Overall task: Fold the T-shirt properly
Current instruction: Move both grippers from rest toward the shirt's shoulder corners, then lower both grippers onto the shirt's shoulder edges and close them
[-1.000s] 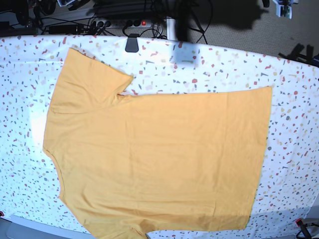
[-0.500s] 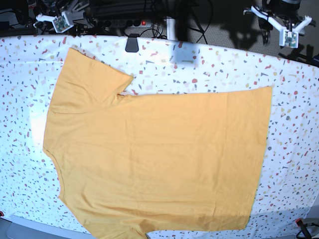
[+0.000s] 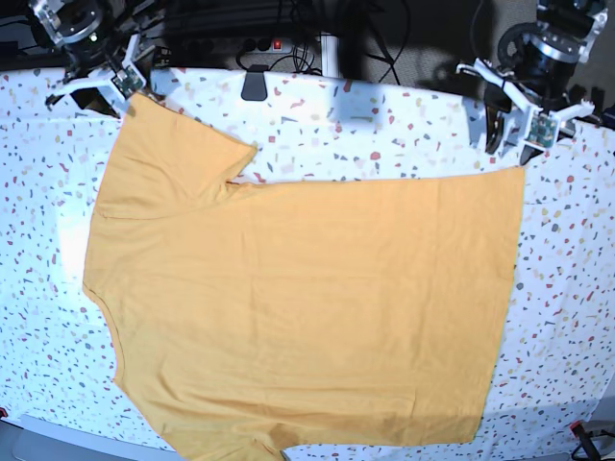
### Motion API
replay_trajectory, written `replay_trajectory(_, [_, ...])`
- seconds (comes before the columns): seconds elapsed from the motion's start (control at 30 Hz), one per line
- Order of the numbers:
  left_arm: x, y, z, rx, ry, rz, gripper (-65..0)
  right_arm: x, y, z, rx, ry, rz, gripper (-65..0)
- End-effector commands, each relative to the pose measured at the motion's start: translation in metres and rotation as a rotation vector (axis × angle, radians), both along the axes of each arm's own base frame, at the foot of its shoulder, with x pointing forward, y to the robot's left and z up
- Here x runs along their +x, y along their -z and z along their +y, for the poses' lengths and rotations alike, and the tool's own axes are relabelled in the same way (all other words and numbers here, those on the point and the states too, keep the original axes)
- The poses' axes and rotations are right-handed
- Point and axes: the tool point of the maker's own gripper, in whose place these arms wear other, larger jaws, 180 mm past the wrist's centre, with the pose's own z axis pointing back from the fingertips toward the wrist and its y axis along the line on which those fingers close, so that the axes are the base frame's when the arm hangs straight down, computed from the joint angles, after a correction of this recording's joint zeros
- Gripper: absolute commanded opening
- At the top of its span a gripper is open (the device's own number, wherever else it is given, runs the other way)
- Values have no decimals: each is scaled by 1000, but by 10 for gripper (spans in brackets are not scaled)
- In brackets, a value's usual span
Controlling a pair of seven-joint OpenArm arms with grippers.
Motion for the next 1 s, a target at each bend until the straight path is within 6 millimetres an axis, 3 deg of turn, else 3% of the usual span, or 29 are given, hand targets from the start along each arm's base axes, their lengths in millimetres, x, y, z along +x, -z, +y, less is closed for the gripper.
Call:
replay_trajectory(0.0, [6,-13,-1,-2,9,-49,-384,5,-8,-1,-34,-44,-25,-325])
replay_trajectory(0.17, [13,-18,-1,-2,8,-75,-384,8,-9,-12,-179,-182,13,-325])
replay_trajectory(0.33, [14,-19,-1,-1,9,-79,-384,10,-1,-5,-180,-254,54,-325])
replay_trajectory(0.53, [14,-19,-1,-1,8,-80,-384,22,21,-1,-159,-263,77,-325])
replay_trajectory(0.7, [14,-19,-1,0,8,-79,-384,15,47,12,-130,-322,168,-325])
replay_trajectory(0.97, [14,-19,-1,-1,8,-79,-384,19,50,6,-221,-361,159,-326])
